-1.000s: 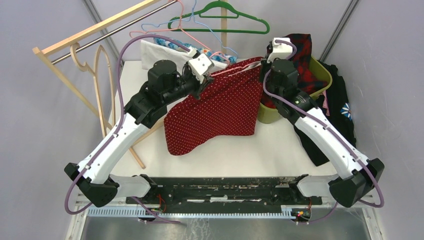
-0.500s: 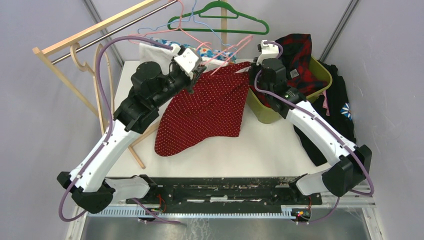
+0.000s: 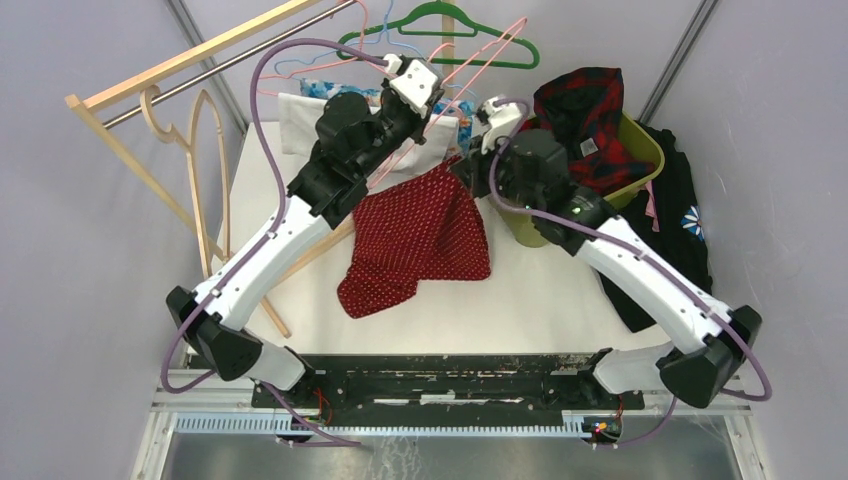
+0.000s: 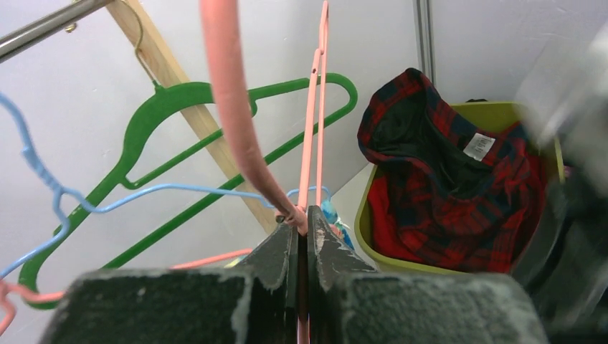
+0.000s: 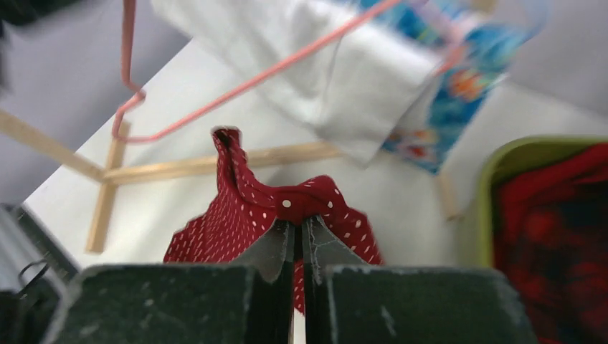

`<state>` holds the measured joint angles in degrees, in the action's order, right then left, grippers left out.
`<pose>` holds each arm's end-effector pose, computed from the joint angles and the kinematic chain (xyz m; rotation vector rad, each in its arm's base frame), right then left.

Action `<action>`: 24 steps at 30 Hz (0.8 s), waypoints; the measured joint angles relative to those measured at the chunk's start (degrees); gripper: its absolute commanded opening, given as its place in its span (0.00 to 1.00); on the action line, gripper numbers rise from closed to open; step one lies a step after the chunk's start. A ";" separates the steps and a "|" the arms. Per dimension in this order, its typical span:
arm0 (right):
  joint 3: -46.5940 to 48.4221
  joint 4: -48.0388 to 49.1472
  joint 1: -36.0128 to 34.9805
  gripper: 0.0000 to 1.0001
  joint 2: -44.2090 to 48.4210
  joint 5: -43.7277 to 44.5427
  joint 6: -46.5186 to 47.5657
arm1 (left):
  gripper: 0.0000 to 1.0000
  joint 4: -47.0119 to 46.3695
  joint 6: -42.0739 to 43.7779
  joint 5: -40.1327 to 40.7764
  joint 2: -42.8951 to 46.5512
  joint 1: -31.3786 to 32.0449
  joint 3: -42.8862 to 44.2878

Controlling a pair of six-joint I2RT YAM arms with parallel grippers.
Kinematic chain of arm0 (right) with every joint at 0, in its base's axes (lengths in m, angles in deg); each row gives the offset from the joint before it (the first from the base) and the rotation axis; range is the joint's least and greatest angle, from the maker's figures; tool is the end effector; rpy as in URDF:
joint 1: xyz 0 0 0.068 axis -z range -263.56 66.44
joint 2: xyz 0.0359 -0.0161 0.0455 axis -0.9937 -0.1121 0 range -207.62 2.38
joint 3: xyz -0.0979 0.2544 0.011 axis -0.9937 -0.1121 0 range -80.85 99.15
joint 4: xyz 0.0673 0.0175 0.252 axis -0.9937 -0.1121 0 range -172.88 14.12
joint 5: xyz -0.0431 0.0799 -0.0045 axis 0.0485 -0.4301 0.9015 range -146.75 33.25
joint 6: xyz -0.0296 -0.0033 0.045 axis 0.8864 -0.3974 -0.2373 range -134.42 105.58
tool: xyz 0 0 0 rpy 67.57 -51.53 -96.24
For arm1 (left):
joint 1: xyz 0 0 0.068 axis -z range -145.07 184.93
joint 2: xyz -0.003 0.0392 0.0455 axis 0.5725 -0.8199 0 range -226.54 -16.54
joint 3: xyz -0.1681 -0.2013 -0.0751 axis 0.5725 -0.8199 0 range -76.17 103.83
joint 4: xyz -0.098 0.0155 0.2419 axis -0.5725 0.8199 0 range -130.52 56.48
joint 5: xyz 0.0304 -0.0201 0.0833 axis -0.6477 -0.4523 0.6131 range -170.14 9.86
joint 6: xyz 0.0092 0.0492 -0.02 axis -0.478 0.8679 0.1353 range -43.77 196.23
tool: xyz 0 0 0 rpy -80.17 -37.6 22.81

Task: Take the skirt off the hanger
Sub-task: Remove the skirt from the hanger, then place the skirt in the bin.

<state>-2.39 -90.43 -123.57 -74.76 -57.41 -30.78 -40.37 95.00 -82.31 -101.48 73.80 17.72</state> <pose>0.2383 0.2006 0.4114 -0.3893 1.8180 0.7051 0.2621 -0.2131 0.4906 0.7142 1.2329 -0.3167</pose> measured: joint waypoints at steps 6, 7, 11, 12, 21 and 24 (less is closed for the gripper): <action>15.28 -3.82 1.81 0.01 2.84 12.07 17.73 | 0.03 1.07 0.00 0.22 7.72 0.00 -6.64; 18.12 -3.39 2.62 0.01 2.86 13.79 20.04 | 0.03 1.51 0.00 0.28 9.51 0.00 -8.00; 30.36 -0.57 9.35 0.01 1.31 18.86 27.10 | 0.03 4.04 -0.02 0.66 15.41 0.00 -11.61; 33.09 0.63 11.13 0.01 0.35 20.26 28.61 | 0.03 4.66 -0.02 0.70 16.70 -0.02 -12.39; 52.94 8.50 22.18 0.01 -17.00 22.51 32.35 | 0.03 10.54 -0.39 0.68 22.58 0.00 -17.14; 56.35 8.37 24.20 0.01 -23.23 22.16 30.56 | 0.03 12.46 -0.48 0.74 23.37 0.00 -18.18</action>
<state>53.95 -82.06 -99.38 -98.00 -35.25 -0.22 -27.92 94.51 -81.57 -78.12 73.80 -0.47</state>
